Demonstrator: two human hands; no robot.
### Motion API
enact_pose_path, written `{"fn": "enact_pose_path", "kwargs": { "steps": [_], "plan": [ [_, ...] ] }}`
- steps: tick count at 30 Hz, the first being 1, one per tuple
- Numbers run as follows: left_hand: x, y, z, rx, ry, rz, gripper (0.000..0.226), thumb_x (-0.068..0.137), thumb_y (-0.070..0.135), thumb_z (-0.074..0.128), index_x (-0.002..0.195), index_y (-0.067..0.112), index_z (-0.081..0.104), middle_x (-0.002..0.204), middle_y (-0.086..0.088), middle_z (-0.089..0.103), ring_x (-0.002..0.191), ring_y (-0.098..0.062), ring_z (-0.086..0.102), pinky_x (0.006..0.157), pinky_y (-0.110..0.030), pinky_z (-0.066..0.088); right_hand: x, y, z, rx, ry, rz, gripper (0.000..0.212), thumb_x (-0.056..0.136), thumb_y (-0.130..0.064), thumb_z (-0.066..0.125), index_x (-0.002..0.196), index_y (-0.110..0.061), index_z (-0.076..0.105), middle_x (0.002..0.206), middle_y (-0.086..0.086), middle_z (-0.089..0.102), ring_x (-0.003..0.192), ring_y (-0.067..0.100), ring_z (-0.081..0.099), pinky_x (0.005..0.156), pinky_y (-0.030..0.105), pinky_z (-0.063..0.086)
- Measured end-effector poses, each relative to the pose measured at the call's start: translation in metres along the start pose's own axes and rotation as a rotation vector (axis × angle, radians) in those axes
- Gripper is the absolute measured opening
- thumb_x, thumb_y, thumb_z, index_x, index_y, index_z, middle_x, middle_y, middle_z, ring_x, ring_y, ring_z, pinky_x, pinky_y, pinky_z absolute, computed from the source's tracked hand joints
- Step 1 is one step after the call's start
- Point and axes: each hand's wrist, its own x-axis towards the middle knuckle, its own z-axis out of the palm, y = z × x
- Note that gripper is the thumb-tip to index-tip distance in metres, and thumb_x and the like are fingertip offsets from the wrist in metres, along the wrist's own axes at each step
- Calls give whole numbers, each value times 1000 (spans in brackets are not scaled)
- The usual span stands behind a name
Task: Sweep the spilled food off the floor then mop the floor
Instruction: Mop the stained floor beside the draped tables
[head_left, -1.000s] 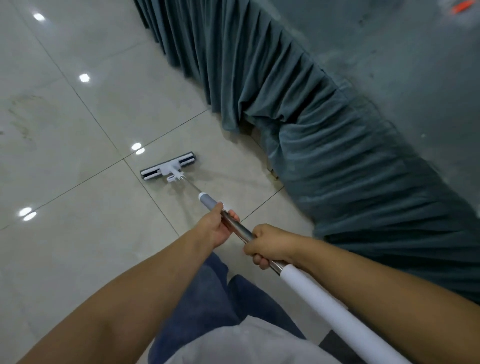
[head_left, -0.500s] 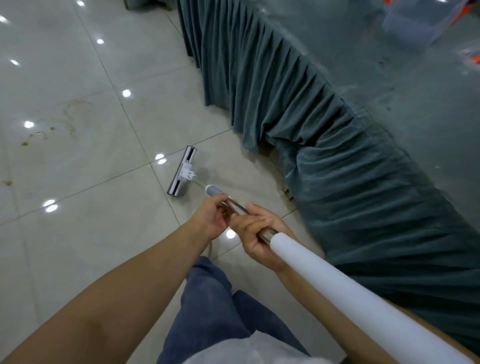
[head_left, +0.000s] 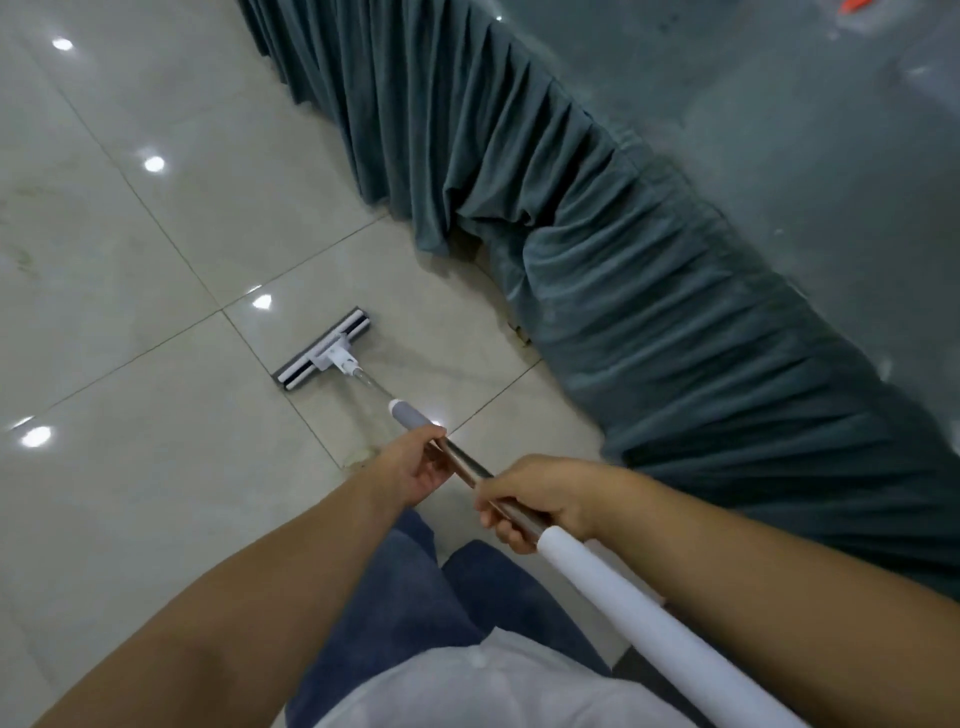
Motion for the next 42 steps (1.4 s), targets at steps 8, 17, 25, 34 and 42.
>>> {"fn": "enact_pose_path", "kwargs": {
  "steps": [8, 17, 25, 34, 42],
  "plan": [
    [19, -30, 33, -220, 52, -57, 18, 87, -8, 36, 99, 4, 42, 72, -13, 48, 57, -17, 47, 46, -24, 50, 21, 39, -24, -427, 180, -109, 15, 91, -20, 55, 102, -11, 50, 68, 4, 49, 51, 11, 45, 43, 21, 43],
    [-19, -94, 100, -188, 61, -243, 4, 90, 6, 43, 89, 9, 41, 70, -10, 44, 53, -17, 41, 54, -28, 42, -37, 113, -77, -303, 174, -70, 18, 89, -25, 61, 87, -16, 46, 65, 3, 47, 44, 10, 43, 36, 19, 38],
    [-22, -110, 116, -170, 82, -326, 13, 91, 17, 52, 86, 9, 43, 63, -6, 43, 49, -15, 41, 43, -22, 42, -50, 119, -81, -333, 204, -34, 19, 91, -26, 60, 91, -14, 44, 66, 3, 46, 41, 8, 42, 35, 20, 38],
    [-4, -60, 117, -272, 64, -314, 22, 93, 26, 56, 82, 9, 46, 59, -3, 43, 46, -12, 40, 41, -23, 42, -49, 51, -73, -453, 232, 20, 16, 93, -22, 57, 90, -15, 43, 64, 3, 44, 29, 4, 38, 31, 18, 37],
    [42, 84, 68, -352, 72, -159, 24, 93, 22, 56, 77, 11, 43, 44, -1, 42, 28, -11, 38, 38, -19, 40, 18, -87, -18, -409, 209, -1, 16, 91, -24, 60, 89, -16, 46, 64, 3, 47, 43, 10, 41, 36, 19, 40]
  ]
}}
